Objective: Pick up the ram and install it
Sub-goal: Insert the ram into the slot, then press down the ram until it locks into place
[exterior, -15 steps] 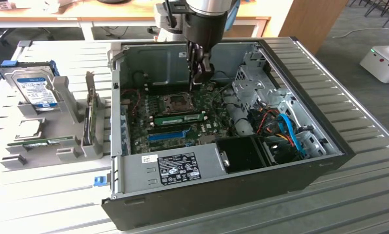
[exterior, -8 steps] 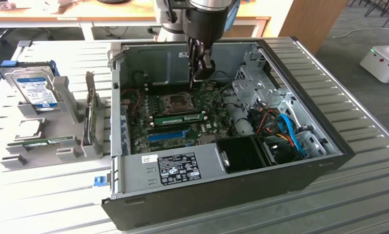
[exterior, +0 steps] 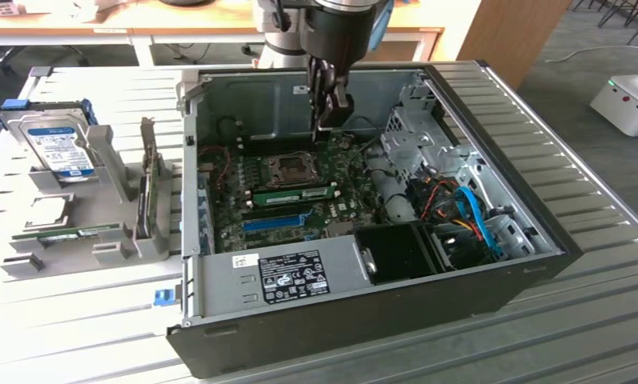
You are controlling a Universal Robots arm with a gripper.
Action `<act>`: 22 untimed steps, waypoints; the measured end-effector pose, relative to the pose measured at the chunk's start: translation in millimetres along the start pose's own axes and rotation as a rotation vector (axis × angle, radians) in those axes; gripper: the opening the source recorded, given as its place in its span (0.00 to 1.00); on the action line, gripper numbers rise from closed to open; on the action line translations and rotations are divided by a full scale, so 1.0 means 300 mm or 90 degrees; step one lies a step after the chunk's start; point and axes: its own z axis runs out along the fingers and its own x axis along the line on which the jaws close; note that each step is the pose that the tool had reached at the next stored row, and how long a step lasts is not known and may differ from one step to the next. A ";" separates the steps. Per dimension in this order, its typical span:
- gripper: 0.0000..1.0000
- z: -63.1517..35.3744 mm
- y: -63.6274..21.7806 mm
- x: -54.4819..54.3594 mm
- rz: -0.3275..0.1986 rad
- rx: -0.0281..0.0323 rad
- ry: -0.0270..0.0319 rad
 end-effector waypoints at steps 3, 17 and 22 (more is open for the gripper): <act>0.31 0.000 0.000 0.000 0.000 0.0000 0.0000; 0.23 0.000 0.000 0.000 0.000 0.0000 0.0000; 0.11 0.000 0.000 0.000 0.000 0.0000 0.0000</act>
